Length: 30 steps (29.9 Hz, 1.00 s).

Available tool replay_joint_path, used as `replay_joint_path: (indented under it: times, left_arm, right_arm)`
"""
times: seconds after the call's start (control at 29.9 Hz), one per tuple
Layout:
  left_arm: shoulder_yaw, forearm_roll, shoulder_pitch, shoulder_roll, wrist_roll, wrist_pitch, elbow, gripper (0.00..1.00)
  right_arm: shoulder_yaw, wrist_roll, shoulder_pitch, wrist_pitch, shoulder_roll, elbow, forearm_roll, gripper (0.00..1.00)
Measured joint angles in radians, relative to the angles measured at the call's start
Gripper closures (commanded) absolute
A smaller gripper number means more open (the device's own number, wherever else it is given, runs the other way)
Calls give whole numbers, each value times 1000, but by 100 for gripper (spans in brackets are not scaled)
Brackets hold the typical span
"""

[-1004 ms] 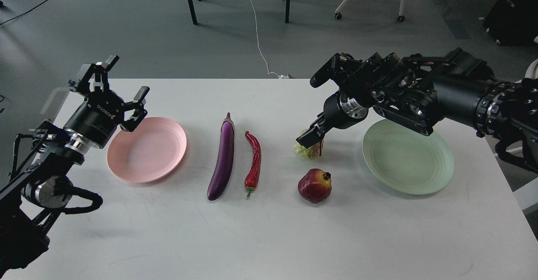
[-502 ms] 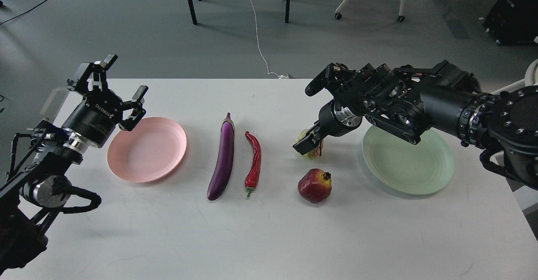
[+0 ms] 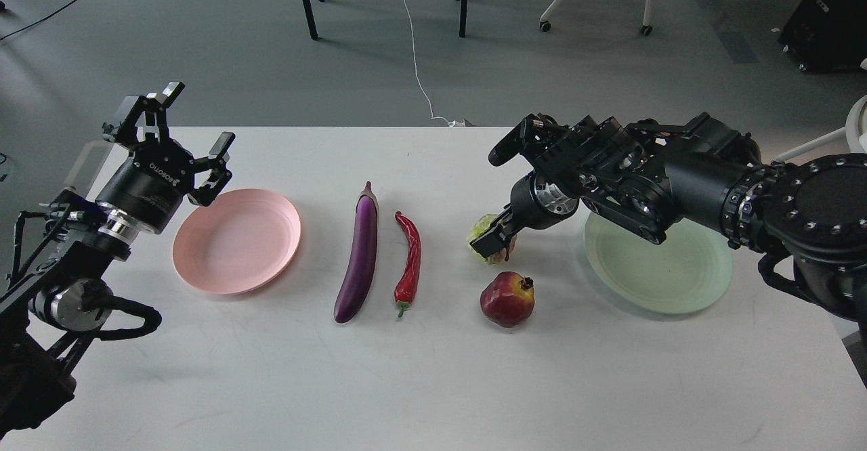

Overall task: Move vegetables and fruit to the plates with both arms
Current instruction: 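Lower the right gripper and grasp the green-yellow fruit, then carry the fruit onto the pale green plate and release it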

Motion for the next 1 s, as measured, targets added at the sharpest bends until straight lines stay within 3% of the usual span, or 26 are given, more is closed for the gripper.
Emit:
replay_joint_path:
  times: [0.07, 0.17, 0.3, 0.57, 0.84, 1.0]
  left_arm:
    - [0, 0, 1, 0, 0, 0, 0, 2]
    - [0, 0, 1, 0, 0, 0, 0, 2]
    - [0, 0, 1, 0, 0, 0, -1, 2]
    - [-1, 0, 1, 1, 0, 0, -1, 2]
    - [-2, 0, 1, 13, 0, 0, -3, 2]
    - [-1, 0, 1, 14, 0, 0, -15, 2]
  right_arm:
    - [-8, 0, -1, -19, 0, -1, 0, 20]
    - [-35, 0, -1, -37, 1, -1, 0, 45]
    - [-52, 0, 3, -47, 1, 2, 1, 62]
    - [-56, 0, 76, -47, -32, 44, 6, 64]
    - [-88, 0, 221, -47, -320, 245, -48, 64]
    - [-143, 0, 207, -76, -484, 272, -117, 63]
